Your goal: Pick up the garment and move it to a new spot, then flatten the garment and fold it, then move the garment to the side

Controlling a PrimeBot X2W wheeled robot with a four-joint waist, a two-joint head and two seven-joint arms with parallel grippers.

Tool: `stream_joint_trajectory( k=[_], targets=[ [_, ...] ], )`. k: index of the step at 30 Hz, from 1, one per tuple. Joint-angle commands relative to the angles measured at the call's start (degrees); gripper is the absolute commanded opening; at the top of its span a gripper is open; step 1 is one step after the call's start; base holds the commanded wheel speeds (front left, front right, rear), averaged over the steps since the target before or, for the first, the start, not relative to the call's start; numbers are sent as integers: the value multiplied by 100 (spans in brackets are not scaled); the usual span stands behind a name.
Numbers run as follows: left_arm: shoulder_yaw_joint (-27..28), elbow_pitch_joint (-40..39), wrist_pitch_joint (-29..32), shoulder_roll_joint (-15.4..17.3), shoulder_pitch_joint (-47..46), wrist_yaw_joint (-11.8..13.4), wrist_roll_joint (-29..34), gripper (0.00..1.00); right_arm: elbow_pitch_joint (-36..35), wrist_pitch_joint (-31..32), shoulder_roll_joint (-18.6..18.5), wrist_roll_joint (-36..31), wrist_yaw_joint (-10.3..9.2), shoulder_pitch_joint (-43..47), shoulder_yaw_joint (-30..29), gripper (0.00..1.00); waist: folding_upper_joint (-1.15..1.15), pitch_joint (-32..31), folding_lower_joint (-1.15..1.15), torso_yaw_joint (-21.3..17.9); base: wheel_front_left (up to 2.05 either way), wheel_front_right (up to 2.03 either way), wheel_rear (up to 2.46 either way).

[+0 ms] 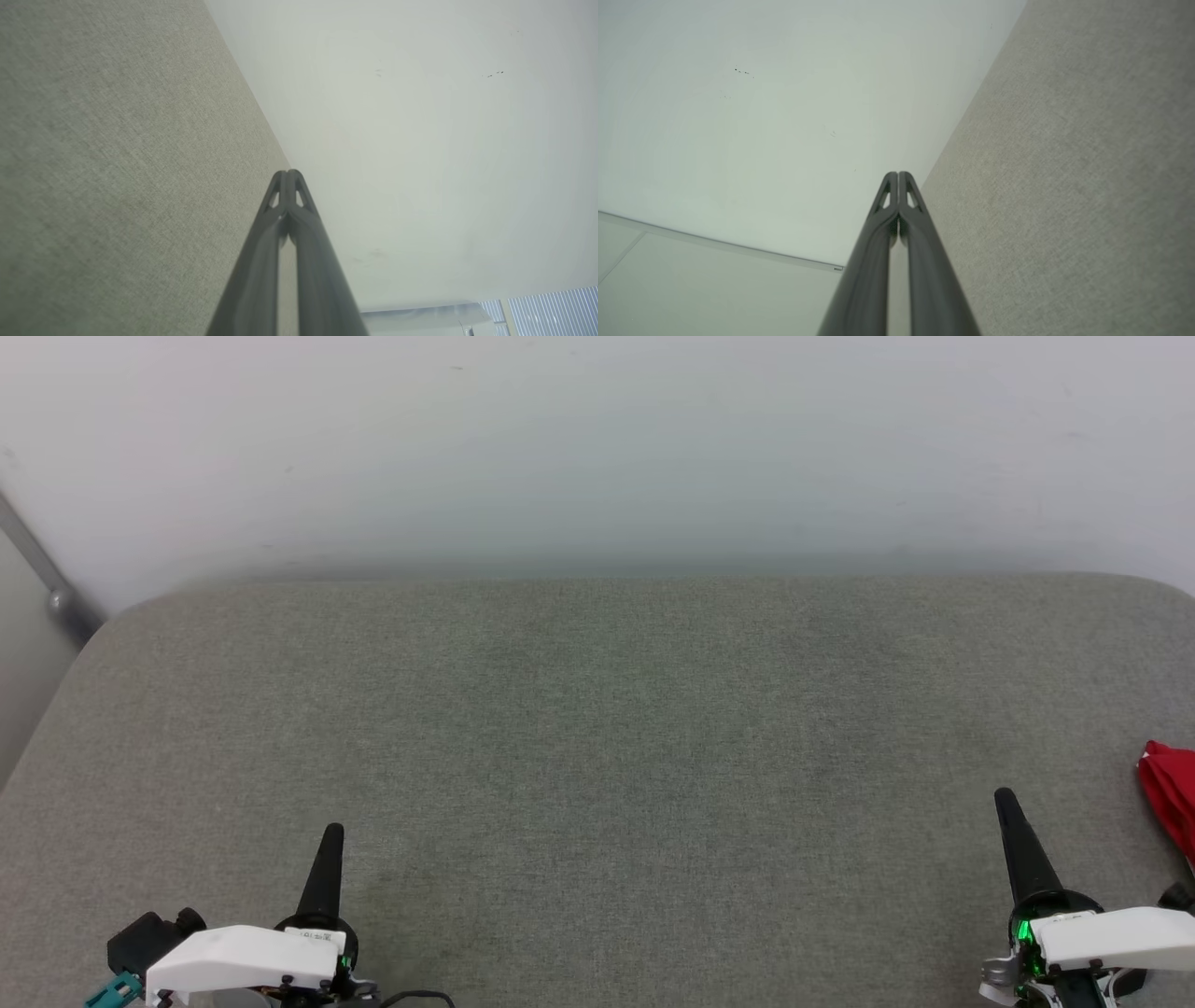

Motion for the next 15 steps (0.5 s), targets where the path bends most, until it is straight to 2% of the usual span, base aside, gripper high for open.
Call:
stream_joint_trajectory(
  k=[1, 15],
  targets=[
    [34, -15, 22, 34, -140, -48, -122, 0, -16, 30, -43, 115, 0, -125, -16, 0, 0, 2, 0, -1, 0, 0, 0],
    [116, 72, 214, 26, -286, -129, -856, 0, 104, 220, -31, 805, -1, -290, -49, 0, 0, 36, 0, -22, 0, 0, 0]
  ],
)
